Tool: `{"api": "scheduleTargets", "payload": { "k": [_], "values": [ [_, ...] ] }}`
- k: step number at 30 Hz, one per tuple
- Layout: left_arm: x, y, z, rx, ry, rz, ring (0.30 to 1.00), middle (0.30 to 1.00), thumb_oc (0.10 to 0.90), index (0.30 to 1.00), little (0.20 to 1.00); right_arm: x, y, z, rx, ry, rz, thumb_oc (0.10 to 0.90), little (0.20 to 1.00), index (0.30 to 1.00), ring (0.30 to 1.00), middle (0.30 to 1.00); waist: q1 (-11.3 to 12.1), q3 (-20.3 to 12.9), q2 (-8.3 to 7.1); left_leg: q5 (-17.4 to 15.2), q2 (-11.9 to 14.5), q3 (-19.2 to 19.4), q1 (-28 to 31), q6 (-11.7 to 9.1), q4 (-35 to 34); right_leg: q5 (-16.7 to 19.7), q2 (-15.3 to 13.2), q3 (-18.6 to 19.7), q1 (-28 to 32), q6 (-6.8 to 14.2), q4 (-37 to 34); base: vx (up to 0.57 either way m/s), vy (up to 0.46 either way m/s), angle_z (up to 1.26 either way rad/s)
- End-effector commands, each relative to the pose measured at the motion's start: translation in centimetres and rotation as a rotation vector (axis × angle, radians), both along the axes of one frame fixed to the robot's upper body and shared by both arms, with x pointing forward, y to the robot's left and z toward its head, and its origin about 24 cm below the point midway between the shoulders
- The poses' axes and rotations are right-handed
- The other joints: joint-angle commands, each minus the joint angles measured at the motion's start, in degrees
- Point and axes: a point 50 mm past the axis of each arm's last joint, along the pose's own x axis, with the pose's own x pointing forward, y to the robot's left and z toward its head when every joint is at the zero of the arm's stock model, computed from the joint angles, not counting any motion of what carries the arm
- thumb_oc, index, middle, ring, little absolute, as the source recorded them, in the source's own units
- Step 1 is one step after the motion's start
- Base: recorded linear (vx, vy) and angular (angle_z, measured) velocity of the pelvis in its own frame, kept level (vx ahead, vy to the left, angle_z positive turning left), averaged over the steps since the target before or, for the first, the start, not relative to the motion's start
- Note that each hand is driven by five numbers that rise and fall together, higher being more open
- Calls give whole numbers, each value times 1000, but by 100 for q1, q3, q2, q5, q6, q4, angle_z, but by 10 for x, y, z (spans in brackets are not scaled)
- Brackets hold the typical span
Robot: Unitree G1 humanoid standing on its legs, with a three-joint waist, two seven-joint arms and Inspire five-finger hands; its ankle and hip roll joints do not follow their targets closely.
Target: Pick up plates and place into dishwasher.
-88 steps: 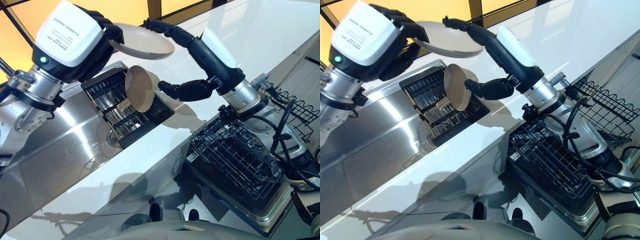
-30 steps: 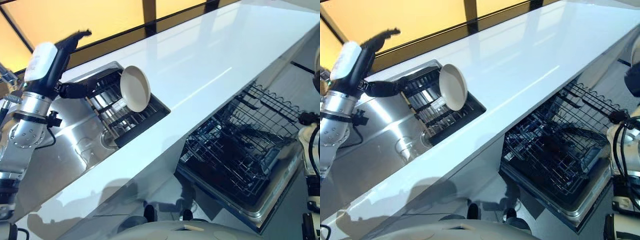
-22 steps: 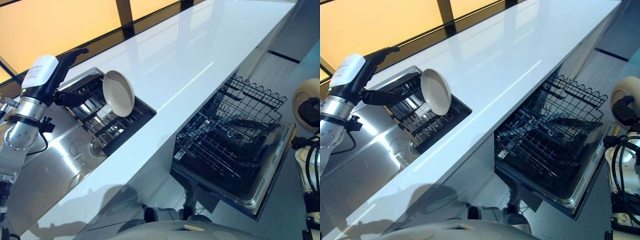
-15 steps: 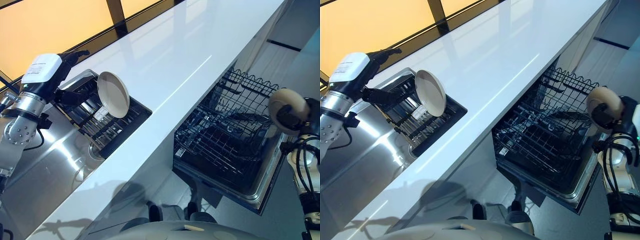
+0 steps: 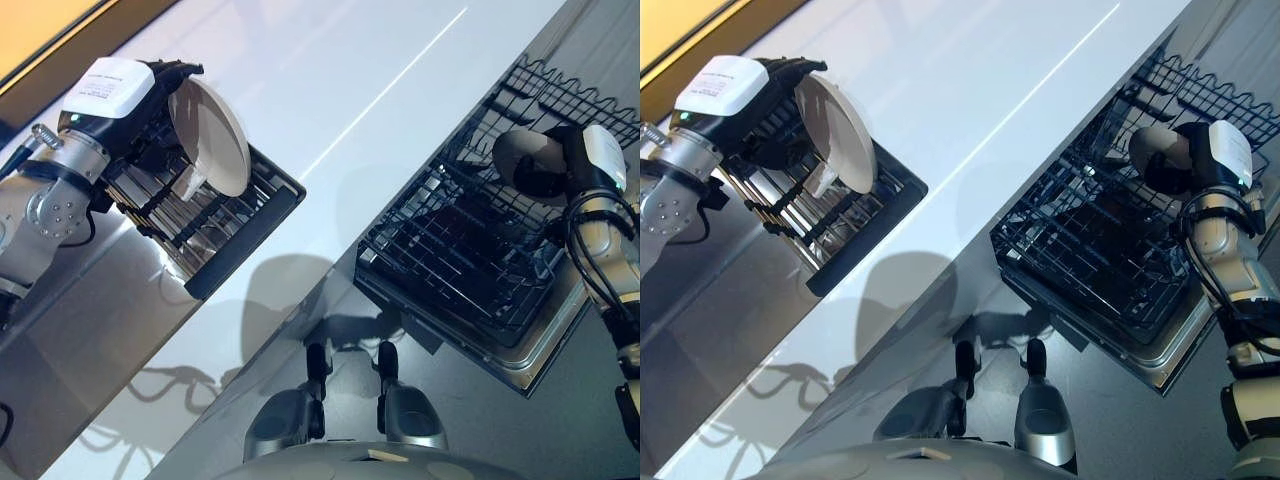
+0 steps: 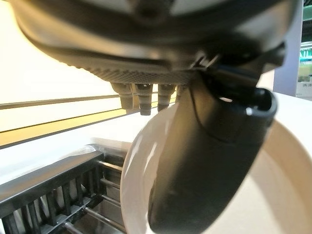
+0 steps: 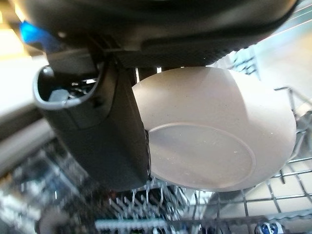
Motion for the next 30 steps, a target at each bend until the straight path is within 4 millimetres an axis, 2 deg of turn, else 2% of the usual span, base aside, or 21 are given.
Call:
{"api": "scheduleTargets", "payload": {
  "k": [1, 9, 10, 11, 17, 19, 20, 30],
  "values": [
    [-10, 11, 64, 33, -241, 61, 900, 900, 800, 900, 900, 1, -7, 73, -197, -123, 4, 100, 200, 300, 300, 300, 160, -350, 11, -739, -307, -7, -183, 93, 610, -995, 421, -239, -415, -238, 1234, 0, 0, 0],
    [-6, 0, 73, 128, -249, 51, 900, 900, 800, 900, 900, 11, -12, 57, -191, 135, -62, 100, 200, 300, 300, 300, 216, -265, -33, -700, -287, -37, -197, 57, 607, -947, 400, -290, -354, -248, 1149, -10, -15, 6],
    [-5, -2, 74, 147, -244, 51, 900, 900, 800, 900, 900, 12, -12, 55, -189, 159, -72, 372, 472, 533, 533, 533, 217, -258, -38, -697, -280, -32, -193, 53, 604, -938, 400, -292, -343, -250, 1133, 0, 0, 0],
    [-4, -6, 76, 181, -239, 50, 900, 900, 800, 900, 900, 14, -11, 53, -188, 169, -69, 800, 900, 900, 900, 900, 221, -246, -43, -695, -275, -28, -189, 49, 607, -925, 399, -296, -324, -253, 1113, 0, 0, 0],
    [5, -25, 80, 379, -210, 44, 900, 900, 800, 900, 900, 25, 7, 52, -166, 125, -5, 800, 900, 900, 900, 900, 207, -238, -54, -702, -276, -36, -144, 54, 606, -886, 414, -258, -260, -254, 1063, 0, 0, 0],
    [5, -29, 81, 442, -225, 42, 404, 404, 221, 404, 321, 25, 10, 52, -160, 112, 18, 800, 900, 900, 900, 900, 191, -248, -64, -699, -274, -35, -105, 54, 584, -864, 419, -245, -223, -246, 1030, 0, 0, 0],
    [4, -31, 83, 467, -239, 44, 300, 300, 100, 300, 200, 24, 12, 53, -158, 100, 35, 800, 900, 900, 900, 900, 174, -260, -66, -703, -274, -30, -80, 54, 572, -857, 421, -237, -202, -240, 1015, -4, 30, -2],
    [-5, -35, 84, 517, -316, -26, 300, 300, 100, 300, 200, 10, 25, 61, -56, -124, 133, 800, 900, 900, 900, 900, 102, -460, -104, -725, -277, -37, 123, 65, 424, -807, 465, -126, -16, -189, 844, -1, 29, -2]
  ]
}}
